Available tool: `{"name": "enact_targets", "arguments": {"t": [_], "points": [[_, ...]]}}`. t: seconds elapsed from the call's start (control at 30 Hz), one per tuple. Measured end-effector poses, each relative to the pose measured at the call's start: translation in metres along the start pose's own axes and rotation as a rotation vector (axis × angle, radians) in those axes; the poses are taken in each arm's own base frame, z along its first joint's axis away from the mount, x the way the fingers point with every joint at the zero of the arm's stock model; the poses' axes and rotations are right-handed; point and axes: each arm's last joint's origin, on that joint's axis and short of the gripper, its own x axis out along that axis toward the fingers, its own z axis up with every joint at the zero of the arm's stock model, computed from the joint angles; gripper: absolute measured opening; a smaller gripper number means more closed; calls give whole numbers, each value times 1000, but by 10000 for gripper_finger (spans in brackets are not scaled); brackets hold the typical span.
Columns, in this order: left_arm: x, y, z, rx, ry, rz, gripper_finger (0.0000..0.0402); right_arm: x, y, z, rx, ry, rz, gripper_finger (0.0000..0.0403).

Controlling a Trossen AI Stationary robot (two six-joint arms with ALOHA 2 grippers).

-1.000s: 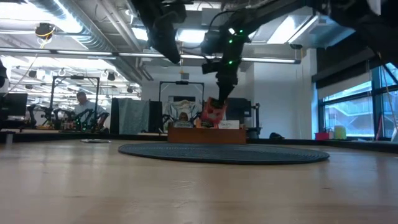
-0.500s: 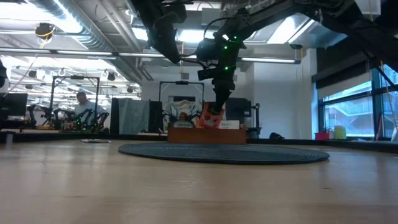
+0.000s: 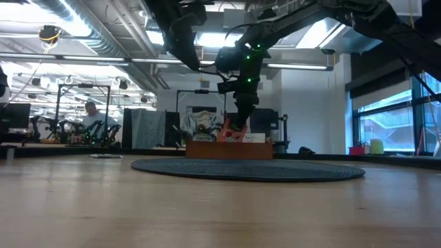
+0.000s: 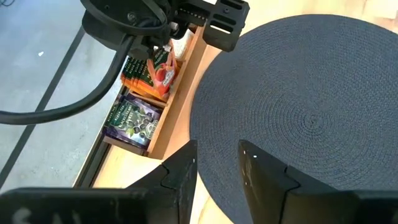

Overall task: Pick & Place Tea
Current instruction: Put the orange tea bag into the middle section of the wooden organizer

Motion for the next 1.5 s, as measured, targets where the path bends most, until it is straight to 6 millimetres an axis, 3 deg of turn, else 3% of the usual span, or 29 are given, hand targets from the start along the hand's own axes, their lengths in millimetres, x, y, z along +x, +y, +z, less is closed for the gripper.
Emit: {"name": "enact_targets", "arguments": {"t": [0.37,0.53,0.77,0.93,1.03,1.5], "points": [[0,0,0,-2,0,0,111,0,-7,5,28,-56,-68,88],[0,0,0,-8,1,0,115,-2,-8,5,135,-65,-59,103],[17,2,-17,-37,57,-10,115,-47,-22,-9,317,-300,269,100],[38,5,-36,-132,52,-48,116,-57,-48,-25,448,-369,229,100],[39,7,-38,-179,-21,-49,116,-46,-52,-26,459,-404,190,100],[32,12,-41,-199,-72,-38,114,26,-26,-36,471,-430,136,100]]}}
